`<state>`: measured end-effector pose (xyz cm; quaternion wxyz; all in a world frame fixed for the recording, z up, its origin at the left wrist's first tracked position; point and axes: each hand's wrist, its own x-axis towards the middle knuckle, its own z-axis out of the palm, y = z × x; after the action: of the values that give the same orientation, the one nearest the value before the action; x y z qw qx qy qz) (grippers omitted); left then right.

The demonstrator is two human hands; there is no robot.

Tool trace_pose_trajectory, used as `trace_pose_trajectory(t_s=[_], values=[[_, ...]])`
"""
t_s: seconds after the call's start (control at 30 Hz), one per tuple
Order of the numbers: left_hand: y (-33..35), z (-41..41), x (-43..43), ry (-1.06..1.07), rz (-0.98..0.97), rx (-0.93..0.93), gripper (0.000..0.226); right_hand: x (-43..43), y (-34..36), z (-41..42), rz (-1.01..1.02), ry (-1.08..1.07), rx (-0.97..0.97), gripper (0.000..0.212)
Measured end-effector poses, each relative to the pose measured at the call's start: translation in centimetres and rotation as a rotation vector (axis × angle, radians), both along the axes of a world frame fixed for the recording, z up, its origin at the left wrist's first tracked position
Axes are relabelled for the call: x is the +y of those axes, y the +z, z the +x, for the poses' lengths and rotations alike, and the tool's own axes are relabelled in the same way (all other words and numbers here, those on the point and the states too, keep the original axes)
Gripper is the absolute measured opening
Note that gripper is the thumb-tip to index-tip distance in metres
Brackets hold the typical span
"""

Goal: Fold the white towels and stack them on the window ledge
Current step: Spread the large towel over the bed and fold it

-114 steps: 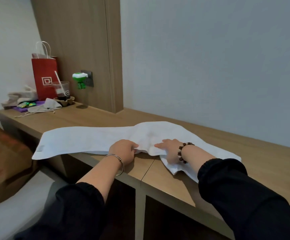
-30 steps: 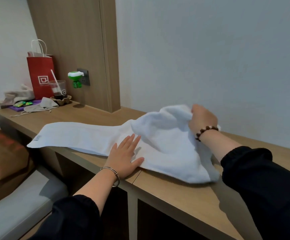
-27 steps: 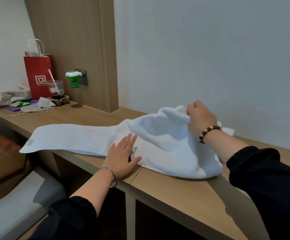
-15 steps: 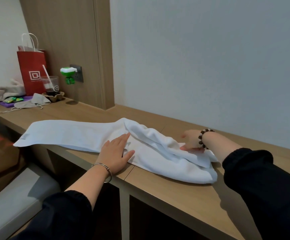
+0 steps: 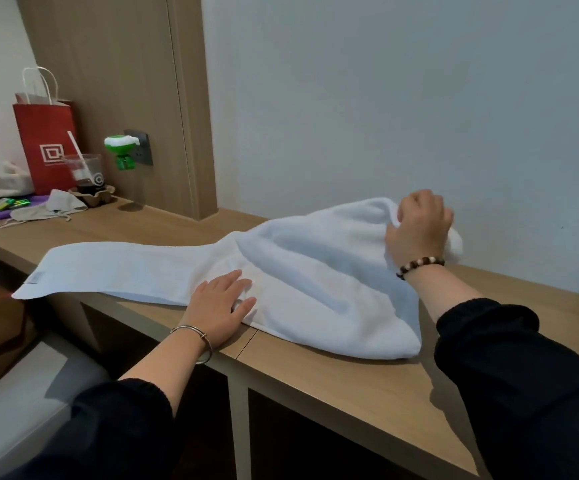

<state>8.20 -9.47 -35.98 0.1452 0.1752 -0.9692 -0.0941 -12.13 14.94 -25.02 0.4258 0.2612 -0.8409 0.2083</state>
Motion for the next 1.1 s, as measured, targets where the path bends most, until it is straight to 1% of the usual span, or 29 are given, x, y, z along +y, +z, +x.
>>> trace_pose_trajectory(t_s=[0.03,0.07,0.1,0.13,0.17,0.2,0.23,0.27,0.3,0.33,0.4,0.43,0.47,0.53,0.7,0.77,0.8,0.83,0.87,0.9,0.93,0.97,1.03,1.1], values=[[0.0,0.0,0.1,-0.001,0.004,0.007,0.086,0.4,-0.3,-0.1,0.181,0.038,-0.119,0.010],[0.0,0.0,0.1,-0.002,0.008,0.012,0.084,0.6,-0.8,0.1,0.425,0.061,-0.313,0.017],[0.0,0.0,0.1,-0.001,0.010,0.016,0.078,0.7,-1.6,0.4,0.606,0.096,-0.552,0.030],[0.0,-0.1,0.0,0.000,0.008,0.017,0.070,0.7,-2.1,0.8,0.670,0.126,-0.736,0.042],[0.0,-0.1,0.0,0.001,0.004,0.016,0.062,0.6,-2.7,0.9,0.612,0.168,-0.837,0.051],[-0.1,-0.2,-0.1,0.002,-0.001,0.020,0.054,0.4,-3.0,0.8,0.487,0.207,-0.886,0.055],[-0.2,-0.2,-0.2,0.003,-0.010,0.032,0.046,0.3,-3.1,0.5,0.374,0.212,-0.909,0.053],[-0.2,-0.2,-0.2,0.006,-0.016,0.046,0.039,0.1,-3.2,0.1,0.341,0.190,-0.925,0.043],[-0.2,-0.2,-0.2,0.011,-0.018,0.061,0.036,0.1,-3.1,0.0,0.388,0.146,-0.949,0.031],[-0.2,-0.2,-0.2,0.017,-0.014,0.076,0.036,0.0,-3.0,0.0,0.465,0.106,-0.980,0.029],[0.0,-0.1,-0.1,0.036,-0.012,0.104,0.045,-0.2,-3.0,0.0,0.704,0.040,-1.022,0.044],[0.0,0.0,-0.1,0.044,-0.020,0.113,0.046,-0.4,-3.1,0.2,0.809,0.006,-1.013,0.046],[-0.1,0.0,-0.1,0.050,-0.027,0.120,0.045,-0.5,-3.3,0.3,0.883,-0.024,-0.995,0.047],[-0.2,0.0,-0.2,0.058,-0.045,0.126,0.043,-0.7,-3.5,0.2,0.925,-0.057,-0.970,0.045],[-0.3,-0.1,-0.2,0.055,-0.070,0.134,0.044,-0.6,-2.7,0.3,0.849,-0.023,-1.063,0.038],[-0.2,-0.2,-0.3,0.073,-0.077,0.115,0.043,-0.3,-1.5,0.7,0.717,-0.005,-1.094,0.031],[-0.2,-0.1,-0.2,0.081,-0.091,0.128,0.042,-0.1,-1.0,0.9,0.640,0.005,-1.120,0.027],[-0.1,0.1,0.1,0.059,-0.128,0.186,0.041,0.2,-0.5,1.1,0.573,0.014,-1.144,0.023],[0.0,0.2,0.7,-0.006,-0.183,0.283,0.042,0.4,-0.3,1.3,0.522,0.025,-1.168,0.021],[0.3,0.2,1.8,-0.112,-0.230,0.391,0.043,0.5,-0.3,1.4,0.479,0.037,-1.197,0.021],[0.9,0.4,3.3,-0.235,-0.245,0.457,0.043,0.6,-0.5,1.5,0.436,0.049,-1.222,0.022],[1.6,0.5,5.1,-0.366,-0.226,0.455,0.044,0.7,-0.7,1.6,0.381,0.058,-1.242,0.023],[2.5,0.8,9.1,-0.599,-0.184,0.363,0.054,0.9,-1.3,1.8,0.221,0.097,-1.283,0.024],[2.7,0.8,12.4,-0.716,-0.231,0.205,0.064,1.3,-1.6,1.5,0.055,0.156,-1.338,0.025]])
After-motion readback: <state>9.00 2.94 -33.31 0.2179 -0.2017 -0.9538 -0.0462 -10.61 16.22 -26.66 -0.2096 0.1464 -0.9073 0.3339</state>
